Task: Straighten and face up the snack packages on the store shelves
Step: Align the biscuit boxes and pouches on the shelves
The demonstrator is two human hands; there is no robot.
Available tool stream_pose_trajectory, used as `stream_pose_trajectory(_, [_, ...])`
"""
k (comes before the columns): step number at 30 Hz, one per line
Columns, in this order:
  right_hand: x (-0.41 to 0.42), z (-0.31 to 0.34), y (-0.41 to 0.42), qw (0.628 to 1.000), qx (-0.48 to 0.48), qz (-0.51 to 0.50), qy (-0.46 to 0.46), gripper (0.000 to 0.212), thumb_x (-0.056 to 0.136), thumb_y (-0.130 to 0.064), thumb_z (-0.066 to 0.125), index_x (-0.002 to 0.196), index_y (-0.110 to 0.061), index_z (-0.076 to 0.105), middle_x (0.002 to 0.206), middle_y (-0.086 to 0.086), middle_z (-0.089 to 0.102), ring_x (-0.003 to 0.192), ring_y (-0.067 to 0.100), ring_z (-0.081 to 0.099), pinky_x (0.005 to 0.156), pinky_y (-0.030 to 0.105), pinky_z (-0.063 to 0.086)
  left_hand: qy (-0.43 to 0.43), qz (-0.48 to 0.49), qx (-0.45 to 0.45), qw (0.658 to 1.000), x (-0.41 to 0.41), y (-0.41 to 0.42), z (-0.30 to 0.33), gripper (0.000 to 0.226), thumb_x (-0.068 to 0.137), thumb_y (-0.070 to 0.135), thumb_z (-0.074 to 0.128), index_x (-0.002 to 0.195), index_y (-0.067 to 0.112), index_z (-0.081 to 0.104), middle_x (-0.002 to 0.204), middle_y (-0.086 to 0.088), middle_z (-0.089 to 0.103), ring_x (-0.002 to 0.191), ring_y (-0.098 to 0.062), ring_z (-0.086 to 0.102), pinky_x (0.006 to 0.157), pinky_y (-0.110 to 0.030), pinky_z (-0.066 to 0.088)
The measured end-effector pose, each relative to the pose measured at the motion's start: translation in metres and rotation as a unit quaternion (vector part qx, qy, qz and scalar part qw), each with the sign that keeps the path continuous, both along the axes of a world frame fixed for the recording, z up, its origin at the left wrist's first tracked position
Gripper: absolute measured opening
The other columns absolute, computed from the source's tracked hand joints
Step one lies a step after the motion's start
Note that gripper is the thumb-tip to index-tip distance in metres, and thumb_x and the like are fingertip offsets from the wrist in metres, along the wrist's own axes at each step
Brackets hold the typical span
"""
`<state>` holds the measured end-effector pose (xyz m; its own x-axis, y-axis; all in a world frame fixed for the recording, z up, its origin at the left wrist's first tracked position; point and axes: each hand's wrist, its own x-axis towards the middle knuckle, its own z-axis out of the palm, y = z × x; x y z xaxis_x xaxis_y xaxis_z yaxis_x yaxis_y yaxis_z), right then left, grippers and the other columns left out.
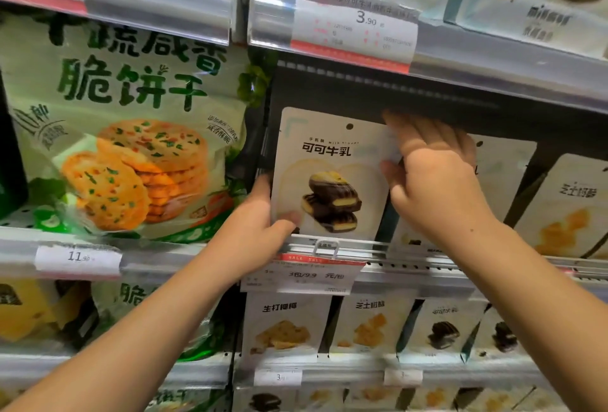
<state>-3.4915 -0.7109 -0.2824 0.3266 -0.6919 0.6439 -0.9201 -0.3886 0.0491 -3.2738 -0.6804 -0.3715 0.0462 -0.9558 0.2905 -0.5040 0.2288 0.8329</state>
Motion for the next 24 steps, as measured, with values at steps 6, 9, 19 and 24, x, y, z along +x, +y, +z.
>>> stream_pose_trajectory(6, [-0.017, -0.014, 0.0, 0.999, -0.018, 0.024, -0.017, 0.067, 0.089, -0.023, 0.059, 0.151, -0.02, 0.032, 0.156, 0.008, 0.033, 0.145, 0.03, 0.026, 0.117, 0.045, 0.013, 0.015, 0.013, 0.02, 1.0, -0.003, 0.001, 0.003, 0.054, 0.093, 0.022, 0.063, 0.138, 0.025, 0.033, 0.114, 0.011, 0.06, 0.111, -0.012, 0.059, 0.094, -0.031, 0.048])
stream_pose_trajectory(9, [-0.039, -0.039, 0.007, 0.996, -0.014, 0.076, -0.054, 0.051, 0.082, -0.015, 0.058, 0.132, -0.02, 0.047, 0.124, 0.009, 0.052, 0.113, 0.025, 0.047, 0.098, 0.05, 0.044, -0.006, 0.029, 0.036, 0.999, -0.004, 0.002, 0.006, 0.054, 0.094, 0.023, 0.063, 0.139, 0.024, 0.033, 0.122, 0.005, 0.062, 0.109, -0.012, 0.059, 0.084, -0.026, 0.048])
stream_pose_trajectory(19, [-0.097, -0.128, 0.008, 0.989, 0.001, 0.126, -0.071, 0.036, 0.091, -0.01, 0.056, 0.127, -0.005, 0.06, 0.122, 0.019, 0.054, 0.11, 0.034, 0.048, 0.093, 0.042, 0.039, -0.145, 0.216, -0.11, 0.959, -0.022, 0.048, -0.014, 0.038, 0.097, 0.029, 0.052, 0.132, 0.016, 0.056, 0.112, 0.01, 0.062, 0.107, -0.013, 0.06, 0.084, -0.029, 0.044])
stream_pose_trajectory(24, [-0.099, -0.145, -0.002, 0.982, -0.046, 0.168, -0.073, 0.04, 0.086, -0.01, 0.055, 0.125, -0.002, 0.06, 0.112, 0.016, 0.059, 0.1, 0.031, 0.05, 0.087, 0.038, 0.036, -0.08, 0.24, -0.087, 0.964, -0.028, 0.057, -0.032, 0.048, 0.101, 0.029, 0.048, 0.146, 0.017, 0.041, 0.133, 0.007, 0.056, 0.12, -0.006, 0.052, 0.1, -0.025, 0.042])
